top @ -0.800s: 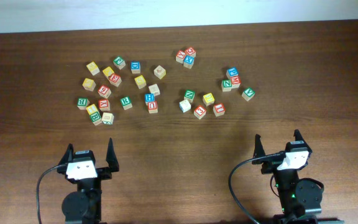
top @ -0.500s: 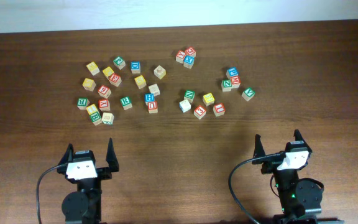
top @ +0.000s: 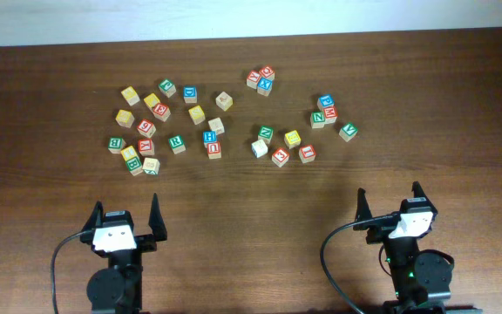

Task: Spell out RSS
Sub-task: 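Move the left gripper out over the block pile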

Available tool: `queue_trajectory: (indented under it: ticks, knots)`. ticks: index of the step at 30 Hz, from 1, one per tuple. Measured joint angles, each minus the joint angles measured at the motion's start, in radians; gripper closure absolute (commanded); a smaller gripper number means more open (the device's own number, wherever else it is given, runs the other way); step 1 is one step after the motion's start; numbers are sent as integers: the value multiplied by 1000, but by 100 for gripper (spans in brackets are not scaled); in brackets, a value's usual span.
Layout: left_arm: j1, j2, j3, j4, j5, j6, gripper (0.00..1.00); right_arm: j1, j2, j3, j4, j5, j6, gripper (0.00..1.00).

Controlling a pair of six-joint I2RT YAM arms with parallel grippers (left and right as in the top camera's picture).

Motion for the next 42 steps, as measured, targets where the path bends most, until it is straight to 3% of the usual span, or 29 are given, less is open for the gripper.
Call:
queue_trajectory:
  ticks: [32, 34, 37, 39, 42]
  knots:
    - [0, 0, 0, 3, 3, -1, 1, 0, 0, 0, 0, 0, 0, 2]
    - [0, 0, 0, 12, 97, -55, 1, 0, 0, 0, 0, 0, 0, 2]
    - [4, 0, -2, 55, 351, -176, 1, 0, 0, 0, 0, 0, 0, 2]
    - [4, 0, -3, 140, 523, -256, 1, 0, 0, 0, 0, 1, 0, 2]
    - [4, 2, -3, 307, 649, -373, 1, 0, 0, 0, 0, 3, 0, 2]
